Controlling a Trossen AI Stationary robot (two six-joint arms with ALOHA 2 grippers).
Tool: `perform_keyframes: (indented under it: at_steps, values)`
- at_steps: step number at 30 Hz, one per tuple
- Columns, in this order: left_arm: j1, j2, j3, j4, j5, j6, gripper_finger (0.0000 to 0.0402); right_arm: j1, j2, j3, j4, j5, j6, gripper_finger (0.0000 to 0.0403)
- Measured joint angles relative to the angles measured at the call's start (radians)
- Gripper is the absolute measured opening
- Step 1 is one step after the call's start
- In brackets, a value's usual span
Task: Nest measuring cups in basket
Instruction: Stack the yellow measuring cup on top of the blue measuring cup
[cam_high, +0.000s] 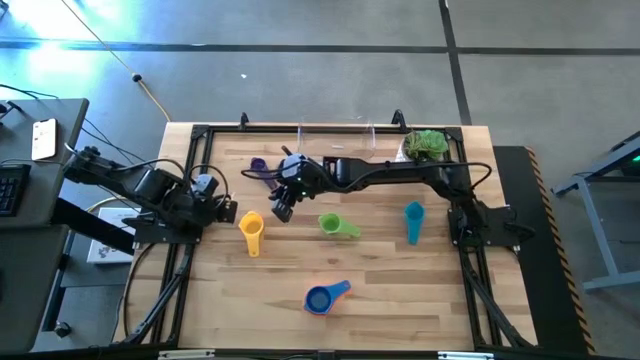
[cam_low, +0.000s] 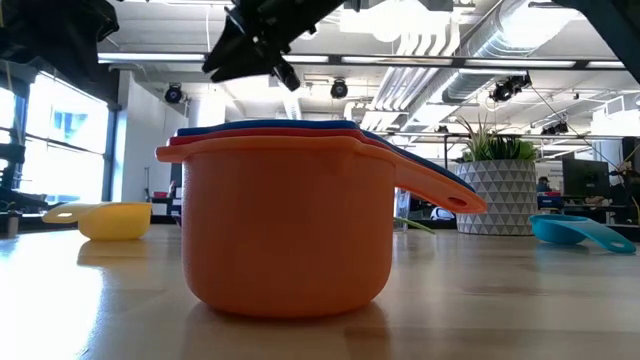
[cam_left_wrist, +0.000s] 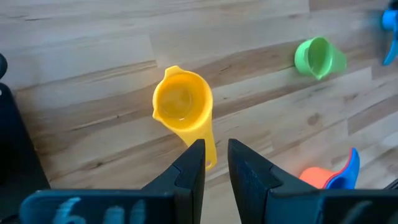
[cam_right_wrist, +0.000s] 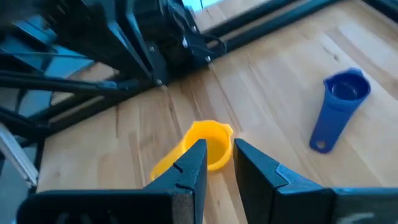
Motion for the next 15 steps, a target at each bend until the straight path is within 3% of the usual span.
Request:
perform_keyframes:
  at_steps: [15]
  values:
    - [0.000, -0.003, 0.000, 0.008, 0.000, 0.032, 0.0060, 0.039, 0.153, 0.000, 0.153, -0.033, 0.200, 0.0071]
